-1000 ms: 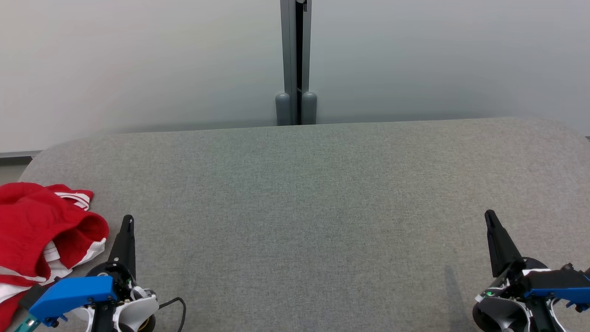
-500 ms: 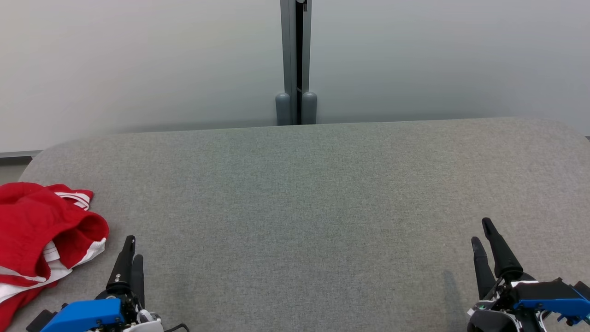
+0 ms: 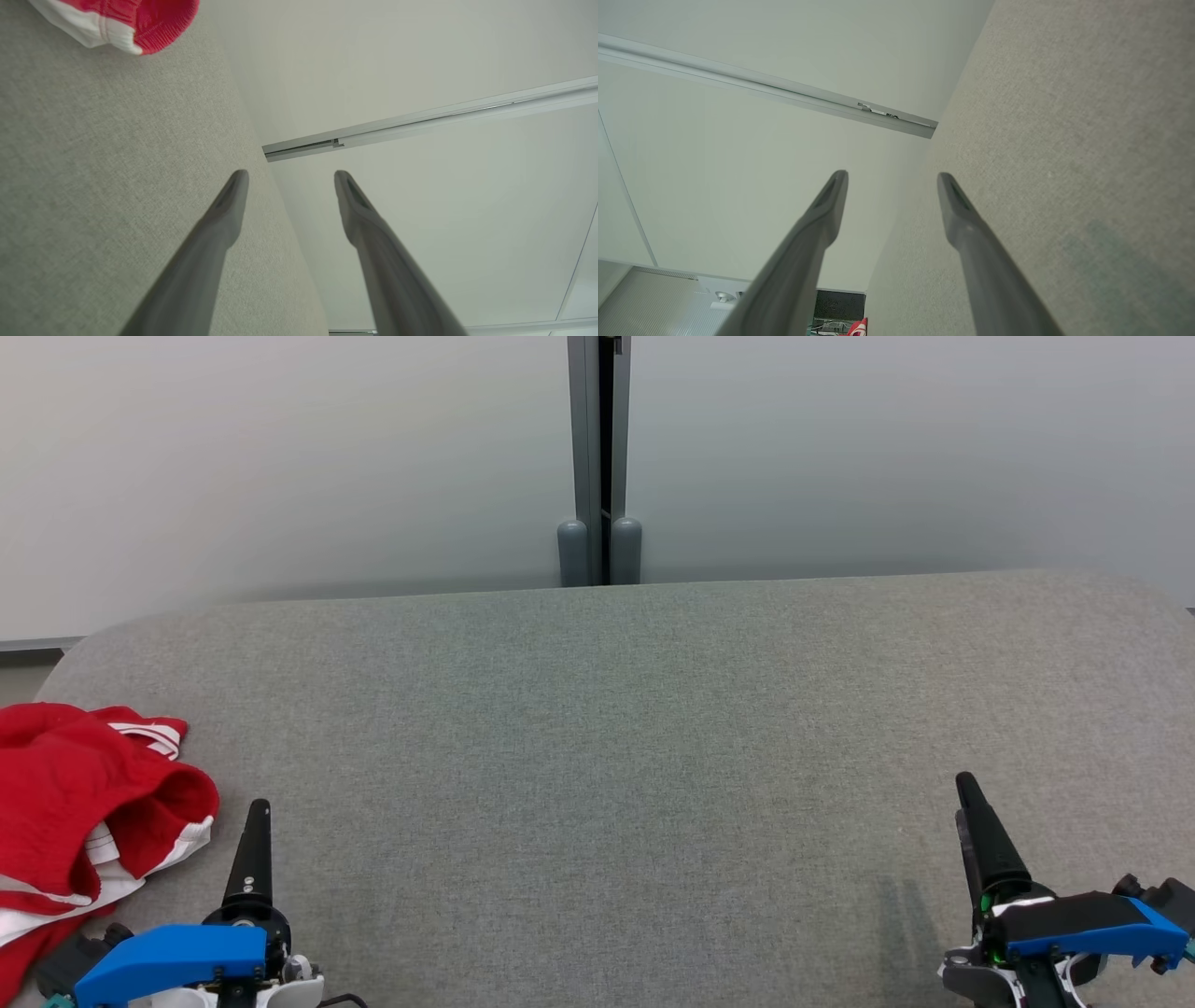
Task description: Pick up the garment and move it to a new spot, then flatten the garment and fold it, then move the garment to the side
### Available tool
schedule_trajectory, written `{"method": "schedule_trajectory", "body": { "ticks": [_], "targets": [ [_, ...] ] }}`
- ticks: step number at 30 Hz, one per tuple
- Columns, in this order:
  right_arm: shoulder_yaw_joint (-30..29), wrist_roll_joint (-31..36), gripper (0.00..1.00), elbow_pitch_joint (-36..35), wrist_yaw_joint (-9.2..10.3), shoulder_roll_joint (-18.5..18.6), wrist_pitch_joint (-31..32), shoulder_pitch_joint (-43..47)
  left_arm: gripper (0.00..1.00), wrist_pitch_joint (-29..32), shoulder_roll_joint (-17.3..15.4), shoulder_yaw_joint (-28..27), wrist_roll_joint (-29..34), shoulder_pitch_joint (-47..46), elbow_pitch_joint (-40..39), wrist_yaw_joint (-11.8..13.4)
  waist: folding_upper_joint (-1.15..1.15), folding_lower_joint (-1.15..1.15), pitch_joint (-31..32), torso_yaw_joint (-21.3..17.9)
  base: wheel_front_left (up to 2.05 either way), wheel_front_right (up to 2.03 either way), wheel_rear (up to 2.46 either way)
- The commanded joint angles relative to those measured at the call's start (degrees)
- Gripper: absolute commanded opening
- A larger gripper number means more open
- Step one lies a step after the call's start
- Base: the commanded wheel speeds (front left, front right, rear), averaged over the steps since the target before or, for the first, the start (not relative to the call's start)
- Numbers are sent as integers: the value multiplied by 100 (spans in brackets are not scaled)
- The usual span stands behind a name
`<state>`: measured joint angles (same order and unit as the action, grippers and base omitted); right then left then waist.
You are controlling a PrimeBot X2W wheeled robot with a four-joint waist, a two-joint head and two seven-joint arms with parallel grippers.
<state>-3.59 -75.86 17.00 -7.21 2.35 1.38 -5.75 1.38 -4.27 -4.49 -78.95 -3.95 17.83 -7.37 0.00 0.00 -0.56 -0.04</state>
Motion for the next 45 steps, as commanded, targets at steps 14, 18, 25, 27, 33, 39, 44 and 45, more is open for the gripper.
{"method": "schedule_trajectory", "body": {
  "ticks": [14,18,25,27,33,39,44,45],
  "targets": [
    [-47,1939,100,70,-21,18,-344,-282,100,-345,-123,151,1794,-251,87,-6,0,0,-9,-15,0,0,0],
    [-22,2302,100,127,-23,20,-430,-305,100,-430,-128,169,2239,-269,125,-7,0,0,-10,-21,0,0,0],
    [-7,2926,100,241,-24,26,-570,-324,100,-570,-173,287,2953,-260,248,-8,0,0,-11,-30,0,0,0],
    [-19,3107,100,281,-25,28,-606,-334,100,-605,-188,320,3133,-260,264,-8,0,0,-14,-31,0,0,0],
    [-40,3601,100,388,-26,33,-718,-369,100,-717,-193,400,3631,-231,275,-9,0,0,-21,-39,0,0,0],
    [-57,4114,100,441,-25,38,-822,-399,100,-821,-208,459,4087,-239,324,-10,0,0,-18,-39,0,0,0],
    [-63,4481,100,493,-26,42,-905,-419,100,-899,-222,504,4445,-251,366,-11,0,0,-9,-41,0,0,0],
    [-61,4557,100,498,-26,43,-919,-417,100,-919,-225,519,4510,-252,376,-11,0,0,-6,-41,0,0,0]
  ]
}}
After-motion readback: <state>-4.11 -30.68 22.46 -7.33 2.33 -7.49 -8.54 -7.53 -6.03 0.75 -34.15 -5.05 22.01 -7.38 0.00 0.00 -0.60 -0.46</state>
